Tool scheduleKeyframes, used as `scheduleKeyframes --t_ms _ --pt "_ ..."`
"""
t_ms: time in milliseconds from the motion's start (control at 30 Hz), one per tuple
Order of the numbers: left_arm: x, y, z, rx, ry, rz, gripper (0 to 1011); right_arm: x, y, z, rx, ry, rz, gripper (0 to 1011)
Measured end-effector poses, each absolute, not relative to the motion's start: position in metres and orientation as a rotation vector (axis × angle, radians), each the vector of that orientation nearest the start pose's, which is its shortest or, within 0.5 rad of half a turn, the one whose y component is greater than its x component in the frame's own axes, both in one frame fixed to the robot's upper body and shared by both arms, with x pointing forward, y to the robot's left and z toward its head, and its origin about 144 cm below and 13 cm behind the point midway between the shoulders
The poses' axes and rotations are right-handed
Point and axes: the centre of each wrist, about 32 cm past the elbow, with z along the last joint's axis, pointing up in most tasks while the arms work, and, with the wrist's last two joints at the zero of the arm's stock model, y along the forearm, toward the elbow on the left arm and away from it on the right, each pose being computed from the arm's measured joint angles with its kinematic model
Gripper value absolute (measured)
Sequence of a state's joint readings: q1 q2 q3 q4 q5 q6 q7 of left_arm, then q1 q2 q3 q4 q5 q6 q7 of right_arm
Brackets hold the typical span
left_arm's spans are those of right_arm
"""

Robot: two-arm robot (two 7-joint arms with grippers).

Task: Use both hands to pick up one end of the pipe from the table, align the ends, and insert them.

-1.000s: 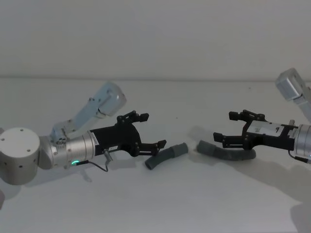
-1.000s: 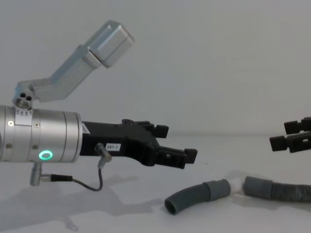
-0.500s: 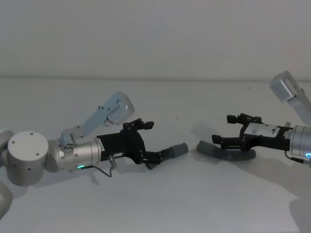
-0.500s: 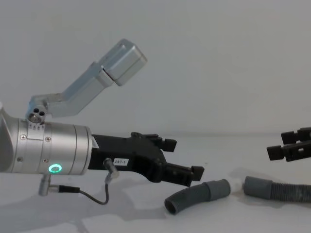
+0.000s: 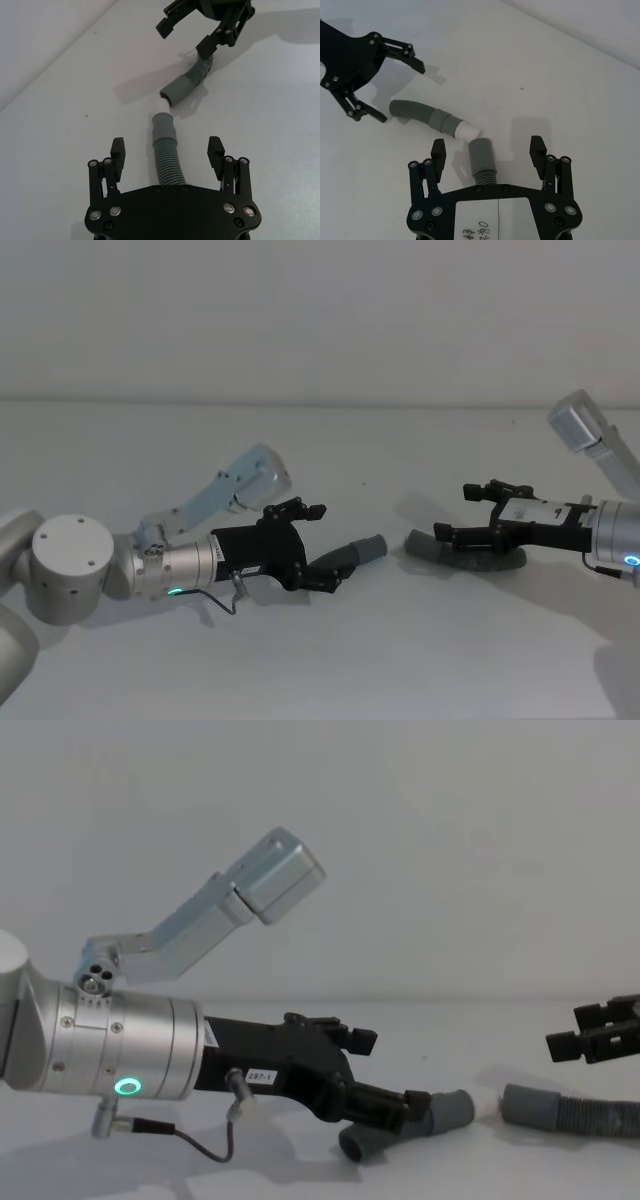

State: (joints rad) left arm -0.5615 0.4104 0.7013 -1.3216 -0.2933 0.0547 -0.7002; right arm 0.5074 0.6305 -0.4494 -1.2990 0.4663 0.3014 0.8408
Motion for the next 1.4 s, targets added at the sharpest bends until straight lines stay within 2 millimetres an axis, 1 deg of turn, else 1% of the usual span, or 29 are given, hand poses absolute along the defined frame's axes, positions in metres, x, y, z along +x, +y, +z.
scheduleKeyframes --t_ms 300,767,1400 --pt "0.565 0.185 1.201 0.333 -0.207 0.406 1001 0.571 -0.344 1.234 -0.38 0.16 -0.571 1002" --pt "0.569 0.177 1.194 0.339 -0.21 0.403 1001 0.576 -0.346 1.232 -0.398 0.193 -0.547 1002" --pt "0.571 0.171 1.19 0.36 -0.186 0.37 1001 0.583 -0.343 1.226 -0.455 0.171 -0.532 1002"
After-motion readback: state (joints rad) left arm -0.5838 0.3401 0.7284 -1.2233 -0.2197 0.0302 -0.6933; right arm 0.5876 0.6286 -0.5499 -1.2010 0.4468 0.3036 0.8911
